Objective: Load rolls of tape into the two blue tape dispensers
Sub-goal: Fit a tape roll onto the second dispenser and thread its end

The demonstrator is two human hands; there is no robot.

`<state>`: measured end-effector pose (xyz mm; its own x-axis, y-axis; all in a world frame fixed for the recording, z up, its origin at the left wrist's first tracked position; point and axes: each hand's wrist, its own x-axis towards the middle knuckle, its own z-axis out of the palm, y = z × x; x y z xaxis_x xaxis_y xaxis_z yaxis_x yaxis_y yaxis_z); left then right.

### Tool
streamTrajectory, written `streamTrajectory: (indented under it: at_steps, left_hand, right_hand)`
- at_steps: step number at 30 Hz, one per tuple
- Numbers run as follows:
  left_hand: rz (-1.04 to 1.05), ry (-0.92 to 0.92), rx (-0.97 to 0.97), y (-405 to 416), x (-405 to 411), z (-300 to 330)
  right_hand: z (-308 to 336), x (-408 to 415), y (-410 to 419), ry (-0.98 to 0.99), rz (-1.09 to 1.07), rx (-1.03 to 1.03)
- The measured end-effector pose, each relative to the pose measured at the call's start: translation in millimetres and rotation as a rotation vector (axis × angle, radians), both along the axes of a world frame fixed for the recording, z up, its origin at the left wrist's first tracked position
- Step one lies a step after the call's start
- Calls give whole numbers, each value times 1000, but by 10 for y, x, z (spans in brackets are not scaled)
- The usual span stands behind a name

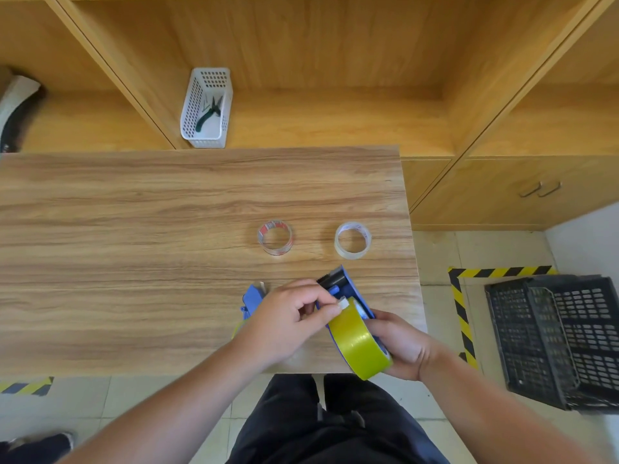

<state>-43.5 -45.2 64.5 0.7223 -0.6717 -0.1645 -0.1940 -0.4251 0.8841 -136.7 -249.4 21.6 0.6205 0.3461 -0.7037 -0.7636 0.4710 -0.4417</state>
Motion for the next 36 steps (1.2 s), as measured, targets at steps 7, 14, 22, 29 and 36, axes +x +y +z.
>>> streamTrajectory:
  at_steps: [7,14,22,29,36]
  left_hand:
    - [-258,-77,170,87,175,141]
    - [-413,-238,172,-40,472,168]
    - [-352,-250,159,-116,651,80]
    - [-235,-159,226,-68,699,2]
    - [-145,-33,324,-21,782,33]
  right_hand:
    - [1,-30,48,49,81,-64]
    - [114,-9,134,38,177,-54]
    - [208,-16,275,-5,90,15]
    - [158,-36,190,-16,54,15]
    - [113,-11,207,-38,17,-39]
